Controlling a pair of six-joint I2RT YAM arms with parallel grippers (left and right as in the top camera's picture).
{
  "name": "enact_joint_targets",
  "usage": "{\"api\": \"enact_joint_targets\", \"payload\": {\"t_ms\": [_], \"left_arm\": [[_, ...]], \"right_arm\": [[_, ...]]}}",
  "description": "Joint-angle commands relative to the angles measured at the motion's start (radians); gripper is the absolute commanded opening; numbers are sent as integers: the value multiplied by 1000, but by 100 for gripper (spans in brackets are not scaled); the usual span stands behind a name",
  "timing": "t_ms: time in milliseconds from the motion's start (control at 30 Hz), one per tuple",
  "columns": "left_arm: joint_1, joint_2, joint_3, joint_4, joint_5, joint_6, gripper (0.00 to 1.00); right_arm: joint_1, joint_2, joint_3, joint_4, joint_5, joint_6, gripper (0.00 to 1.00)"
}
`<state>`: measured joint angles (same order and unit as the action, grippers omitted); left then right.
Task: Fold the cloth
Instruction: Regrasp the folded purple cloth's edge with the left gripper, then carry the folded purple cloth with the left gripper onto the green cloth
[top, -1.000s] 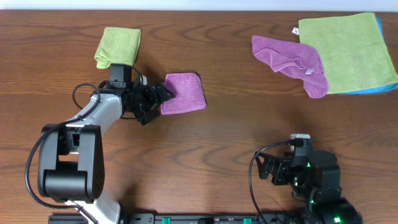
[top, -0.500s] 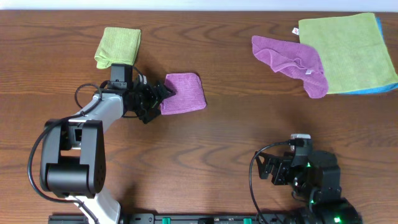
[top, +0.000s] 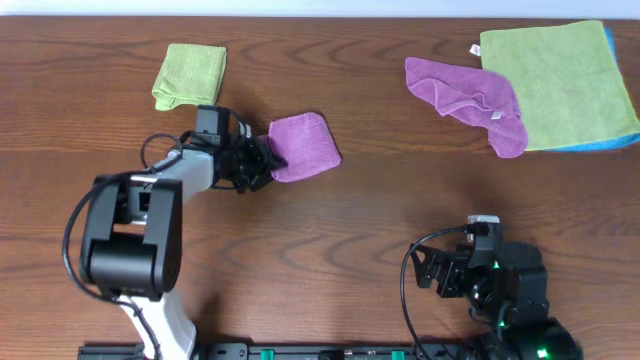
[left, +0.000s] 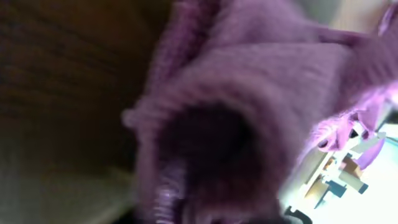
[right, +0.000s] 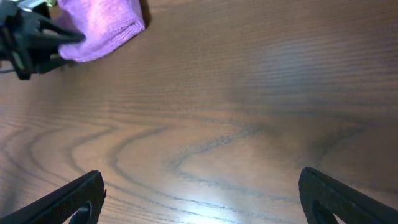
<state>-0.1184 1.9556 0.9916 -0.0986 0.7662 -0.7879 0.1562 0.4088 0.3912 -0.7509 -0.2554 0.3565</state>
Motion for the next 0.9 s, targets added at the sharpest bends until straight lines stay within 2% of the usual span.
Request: {"api": "enact_joint_targets", "payload": {"t_ms": [0,133,333,467,633,867], "left_arm": [[-9,39,-15,36,-4,8,6],[-5,15,2,163,100,-1,6],[-2,-71,147,88,63,-5,6],[14,-93,349,-59,-50,11,6],[32,-92,561,-229,-276,72,6],[34,-86,657,-220,-579,153,6]], "right_arm": [[-9,-9,-2,-2,-7,13,99],[-9,-9,-2,-2,-7,13,99],[-9,-9,-2,-2,-7,13,99],[-9,-9,-2,-2,-7,13,99],[-9,-9,-2,-2,-7,13,99],[-9,-9,-2,-2,-7,13,99]]}}
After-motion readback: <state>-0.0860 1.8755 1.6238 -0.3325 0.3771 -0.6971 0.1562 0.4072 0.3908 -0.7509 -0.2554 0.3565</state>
